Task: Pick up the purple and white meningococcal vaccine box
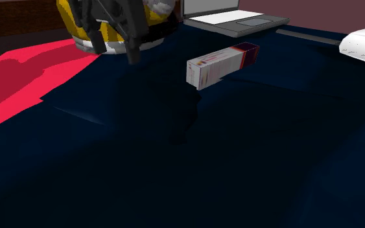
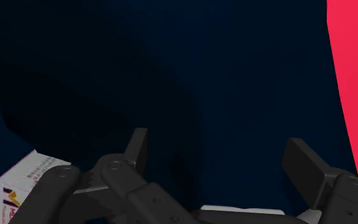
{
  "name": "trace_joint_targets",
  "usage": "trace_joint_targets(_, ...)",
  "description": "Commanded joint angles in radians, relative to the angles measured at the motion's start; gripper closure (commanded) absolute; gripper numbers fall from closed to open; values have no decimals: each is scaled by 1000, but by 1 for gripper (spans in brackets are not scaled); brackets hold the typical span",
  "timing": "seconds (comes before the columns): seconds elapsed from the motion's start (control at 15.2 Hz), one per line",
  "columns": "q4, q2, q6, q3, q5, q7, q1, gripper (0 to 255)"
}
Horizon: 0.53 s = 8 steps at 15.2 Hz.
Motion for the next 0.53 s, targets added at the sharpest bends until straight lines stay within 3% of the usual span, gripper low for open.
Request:
trace_joint_targets(0.0, 92, 74, -17, -23, 10, -4, -16, 0)
trace_joint_targets(0.46, 417, 333, -99, -97, 70, -13, -85, 0)
